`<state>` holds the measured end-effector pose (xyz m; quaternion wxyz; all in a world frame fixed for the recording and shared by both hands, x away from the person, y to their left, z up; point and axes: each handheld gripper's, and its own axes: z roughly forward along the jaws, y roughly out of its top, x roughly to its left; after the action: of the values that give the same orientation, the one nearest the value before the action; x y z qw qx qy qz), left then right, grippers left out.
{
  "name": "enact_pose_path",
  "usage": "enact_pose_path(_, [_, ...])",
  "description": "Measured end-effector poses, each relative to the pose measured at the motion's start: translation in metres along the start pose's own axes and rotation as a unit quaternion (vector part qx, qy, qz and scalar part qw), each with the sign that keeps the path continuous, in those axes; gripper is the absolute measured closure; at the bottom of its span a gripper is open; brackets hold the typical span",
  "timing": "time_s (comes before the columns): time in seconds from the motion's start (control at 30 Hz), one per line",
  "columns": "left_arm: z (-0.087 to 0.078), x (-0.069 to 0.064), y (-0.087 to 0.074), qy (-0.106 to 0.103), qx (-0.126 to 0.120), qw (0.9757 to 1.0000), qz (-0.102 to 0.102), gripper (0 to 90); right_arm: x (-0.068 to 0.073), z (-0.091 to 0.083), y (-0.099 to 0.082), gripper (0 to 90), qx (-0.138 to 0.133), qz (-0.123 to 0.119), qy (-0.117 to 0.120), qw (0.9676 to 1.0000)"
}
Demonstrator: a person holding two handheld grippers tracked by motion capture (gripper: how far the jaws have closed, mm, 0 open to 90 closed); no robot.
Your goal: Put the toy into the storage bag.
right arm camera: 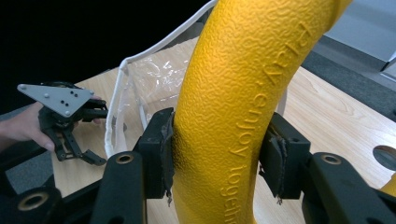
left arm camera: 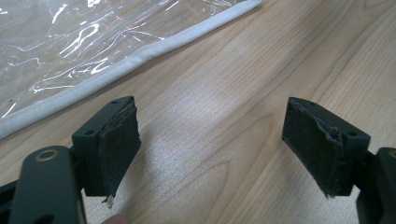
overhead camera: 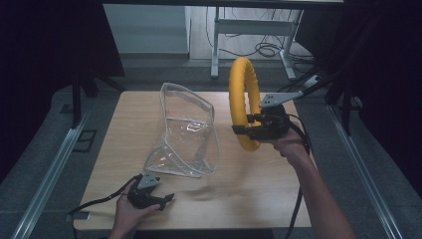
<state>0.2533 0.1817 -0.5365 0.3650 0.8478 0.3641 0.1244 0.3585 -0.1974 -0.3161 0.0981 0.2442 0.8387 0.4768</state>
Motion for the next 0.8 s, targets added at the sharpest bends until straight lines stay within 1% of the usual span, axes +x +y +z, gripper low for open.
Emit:
enact_pose_path(0.1, [0.000, 0.000, 0.000, 0.000, 0.000, 1.0000, 0.000, 18.9, 0.001, -0.001, 0.001, 50.6, -0.003, 0.001, 0.003, 1.0000])
enact_pose_path(0.4, [0.000, 0.000, 0.000, -0.001, 0.001, 1.0000, 0.000, 18.9, 0.007, -0.004, 0.008, 50.6, -0.012, -0.009, 0.003, 0.9999])
enact_pose_path(0.8, [0.000, 0.000, 0.000, 0.000, 0.003, 1.0000, 0.002, 18.9, 0.019, -0.006, 0.019, 50.5, -0.026, -0.023, 0.009, 0.9994])
